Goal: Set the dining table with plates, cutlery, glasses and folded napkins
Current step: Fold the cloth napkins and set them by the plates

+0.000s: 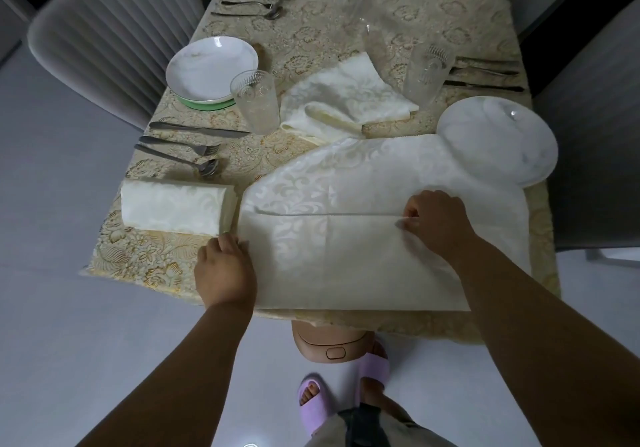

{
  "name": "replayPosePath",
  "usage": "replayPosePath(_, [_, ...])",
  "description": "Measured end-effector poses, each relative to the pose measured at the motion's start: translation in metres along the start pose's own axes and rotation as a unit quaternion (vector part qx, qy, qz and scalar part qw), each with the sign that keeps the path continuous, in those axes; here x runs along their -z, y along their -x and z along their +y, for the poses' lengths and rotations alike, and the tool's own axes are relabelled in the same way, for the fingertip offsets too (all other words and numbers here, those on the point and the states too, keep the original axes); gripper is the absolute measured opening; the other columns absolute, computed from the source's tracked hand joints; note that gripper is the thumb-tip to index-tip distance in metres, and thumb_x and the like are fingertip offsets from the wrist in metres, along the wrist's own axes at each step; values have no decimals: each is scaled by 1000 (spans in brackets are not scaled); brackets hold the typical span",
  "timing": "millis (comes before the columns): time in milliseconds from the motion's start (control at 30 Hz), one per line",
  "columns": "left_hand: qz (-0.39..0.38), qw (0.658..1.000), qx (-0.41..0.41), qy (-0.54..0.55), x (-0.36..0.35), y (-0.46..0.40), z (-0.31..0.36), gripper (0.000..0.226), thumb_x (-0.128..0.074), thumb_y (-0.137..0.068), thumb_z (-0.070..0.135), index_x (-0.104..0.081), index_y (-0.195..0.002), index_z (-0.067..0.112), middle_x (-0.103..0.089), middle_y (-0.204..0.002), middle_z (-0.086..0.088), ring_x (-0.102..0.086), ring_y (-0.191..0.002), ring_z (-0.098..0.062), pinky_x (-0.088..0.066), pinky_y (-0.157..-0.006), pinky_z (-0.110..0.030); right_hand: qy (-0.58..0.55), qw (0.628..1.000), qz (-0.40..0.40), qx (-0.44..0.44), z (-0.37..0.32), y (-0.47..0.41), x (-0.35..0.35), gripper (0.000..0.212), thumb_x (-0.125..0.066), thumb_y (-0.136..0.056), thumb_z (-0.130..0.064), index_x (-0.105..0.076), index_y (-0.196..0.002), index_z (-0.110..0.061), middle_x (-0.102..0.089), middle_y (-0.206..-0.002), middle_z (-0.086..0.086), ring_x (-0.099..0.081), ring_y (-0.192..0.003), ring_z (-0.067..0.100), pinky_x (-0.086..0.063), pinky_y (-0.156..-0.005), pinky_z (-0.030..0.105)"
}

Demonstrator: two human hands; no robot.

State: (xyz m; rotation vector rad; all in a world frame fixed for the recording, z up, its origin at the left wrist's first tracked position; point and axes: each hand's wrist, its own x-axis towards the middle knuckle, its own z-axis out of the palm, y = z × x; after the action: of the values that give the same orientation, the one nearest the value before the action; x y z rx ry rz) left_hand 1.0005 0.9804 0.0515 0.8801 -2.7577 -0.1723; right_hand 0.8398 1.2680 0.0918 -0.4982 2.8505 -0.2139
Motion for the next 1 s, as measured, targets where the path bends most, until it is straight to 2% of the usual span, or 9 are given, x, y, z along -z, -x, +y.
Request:
replayPosePath(133, [115,978,-171,6,-3,0,21,21,-54,-87,15,-60,-102,2,-58,-95,-19,-53,-81,-33,-40,-69,-40,-22,1000,13,8,4,-3,-8,29,-63,-84,-48,-61,-77,-20,-58,-79,-4,-56,-83,21,-35,-78,34])
replayPosePath(267, [-45,953,-298,42,-18,1,53,45,-39,-93,29,-59,-125,5,-59,-125,-17,-56,-113,-35,-44,-95,-41,7,998,57,18,3,-17,1,22,-69,-80,-42,-62,-77,-21,-59,-84,-1,-56,-89,24,-40,-78,35])
replayPosePath(333, [-101,945,-310,32,-26,-1,56,52,-35,-96,36,-52,-135,7,-53,-138,-13,-48,-129,-31,-38,-107,-42,3,992,123,19,3,-32,8,17,-71,-78,-32,-64,-85,-18,-60,-93,4,-54,-96,28,-40,-81,36])
replayPosePath(433, [-122,945,-299,40,-29,-2,55,53,-34,-97,39,-50,-138,9,-50,-142,-10,-44,-133,-27,-33,-111,-42,10,985,169,17,5,-64,22,36,-69,-80,-28,-59,-113,-16,-59,-117,6,-46,-117,28,-32,-93,37])
replayPosePath(567, [-126,947,-293,39,-28,-2,56,50,-36,-97,37,-53,-136,11,-52,-140,-8,-46,-131,-27,-37,-107,-44,82,994,70,15,2,-103,37,61,-65,-84,-36,-42,-135,-12,-49,-137,8,-29,-136,25,-16,-110,41])
replayPosePath(700, [-122,950,-281,53,-26,-8,59,50,-37,-95,35,-55,-133,9,-56,-135,-10,-53,-124,-30,-42,-104,-44,138,989,36,45,-2,-109,50,30,-60,-88,-40,-62,-107,-17,-63,-109,4,-46,-118,24,-16,-109,38])
replayPosePath(833, [-38,944,-309,107,-6,-39,94,48,-54,-89,27,-53,-132,5,-56,-132,-14,-52,-122,-30,-38,-104,-40,46,985,77,145,5,-83,59,15,-64,-87,-34,-65,-82,-20,-59,-81,0,-58,-96,24,-23,-100,31])
replayPosePath(933, [-21,926,-354,127,19,-73,135,67,-68,-77,18,-45,-140,10,-46,-142,-14,-44,-128,-32,-34,-108,-41,-13,972,107,210,10,-56,62,21,-69,-80,-30,-63,-64,-17,-45,-66,-8,-57,-72,24,-26,-80,26])
replayPosePath(1000, [-39,912,-400,81,34,-92,158,73,-74,-71,20,-46,-139,16,-38,-148,-13,-38,-133,-34,-31,-111,-45,-10,964,120,236,13,-39,62,19,-66,-75,-31,-71,-66,-15,-53,-65,-4,-55,-63,23,-28,-76,26])
